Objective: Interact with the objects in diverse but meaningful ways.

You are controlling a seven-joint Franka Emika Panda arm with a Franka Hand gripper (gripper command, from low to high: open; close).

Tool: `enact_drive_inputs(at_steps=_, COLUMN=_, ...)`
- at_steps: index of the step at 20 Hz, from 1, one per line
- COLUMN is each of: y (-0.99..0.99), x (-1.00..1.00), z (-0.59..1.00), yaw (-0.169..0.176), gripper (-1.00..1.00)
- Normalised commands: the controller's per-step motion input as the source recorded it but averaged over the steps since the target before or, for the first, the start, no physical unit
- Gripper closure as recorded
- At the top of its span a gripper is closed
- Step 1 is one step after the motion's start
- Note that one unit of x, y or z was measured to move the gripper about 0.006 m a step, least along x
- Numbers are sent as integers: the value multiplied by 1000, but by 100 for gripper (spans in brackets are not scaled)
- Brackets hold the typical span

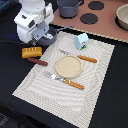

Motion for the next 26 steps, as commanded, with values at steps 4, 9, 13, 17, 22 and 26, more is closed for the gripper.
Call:
enact_drive_inputs(at_steps=4, y=0, x=-167, z=-46, yaw=0, gripper=-100)
enact_drive_inputs(at_steps=9, y=0, x=-169, z=-221, yaw=0, gripper=-100)
enact_drive_inputs(at_steps=13, y=0, x=-169, z=-220, yaw=0, gripper=-100)
enact_drive_inputs(at_steps=17, y=0, x=-191, z=-201, yaw=0, gripper=-100)
enact_drive_inputs(at_steps=22, y=0, x=-157, z=-123, yaw=0, gripper=-100)
enact_drive_inputs(at_steps=26, y=0, x=-168, z=-143, yaw=0, gripper=-100)
